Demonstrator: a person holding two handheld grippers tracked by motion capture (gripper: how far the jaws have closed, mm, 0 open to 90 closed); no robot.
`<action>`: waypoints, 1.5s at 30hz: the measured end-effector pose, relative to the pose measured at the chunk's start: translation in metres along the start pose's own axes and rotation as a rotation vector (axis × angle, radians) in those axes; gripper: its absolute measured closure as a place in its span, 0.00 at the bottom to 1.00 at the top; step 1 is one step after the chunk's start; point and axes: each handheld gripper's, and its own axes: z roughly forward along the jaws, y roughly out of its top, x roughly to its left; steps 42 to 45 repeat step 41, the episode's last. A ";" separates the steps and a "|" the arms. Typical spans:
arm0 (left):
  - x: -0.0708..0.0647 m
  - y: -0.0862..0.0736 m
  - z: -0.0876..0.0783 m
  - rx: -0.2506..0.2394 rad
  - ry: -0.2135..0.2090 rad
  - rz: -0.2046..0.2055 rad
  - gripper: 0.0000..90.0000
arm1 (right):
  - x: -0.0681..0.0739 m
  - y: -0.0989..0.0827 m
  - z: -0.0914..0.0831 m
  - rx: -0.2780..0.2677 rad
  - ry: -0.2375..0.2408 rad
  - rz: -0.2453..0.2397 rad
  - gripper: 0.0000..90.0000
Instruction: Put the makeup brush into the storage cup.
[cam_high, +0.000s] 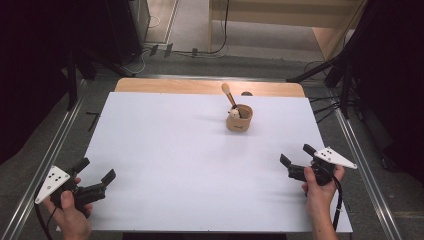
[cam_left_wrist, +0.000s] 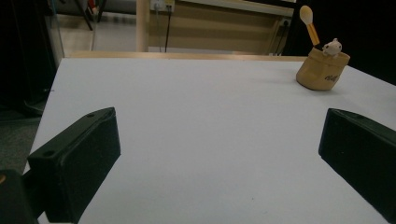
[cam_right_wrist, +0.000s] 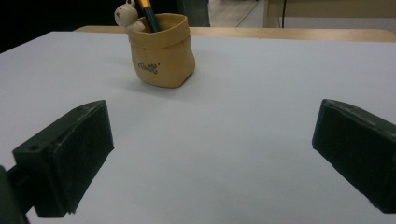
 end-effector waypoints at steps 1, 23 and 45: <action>0.000 0.000 0.000 0.000 0.000 0.000 0.00 | -0.001 -0.001 -0.002 -0.004 0.001 -0.001 0.00; -0.002 0.001 0.001 0.004 -0.003 0.010 0.00 | -0.006 -0.033 -0.038 -0.010 -0.033 0.041 0.00; -0.002 0.003 0.000 0.003 -0.009 0.006 0.00 | -0.006 -0.041 -0.060 -0.030 -0.050 0.064 0.00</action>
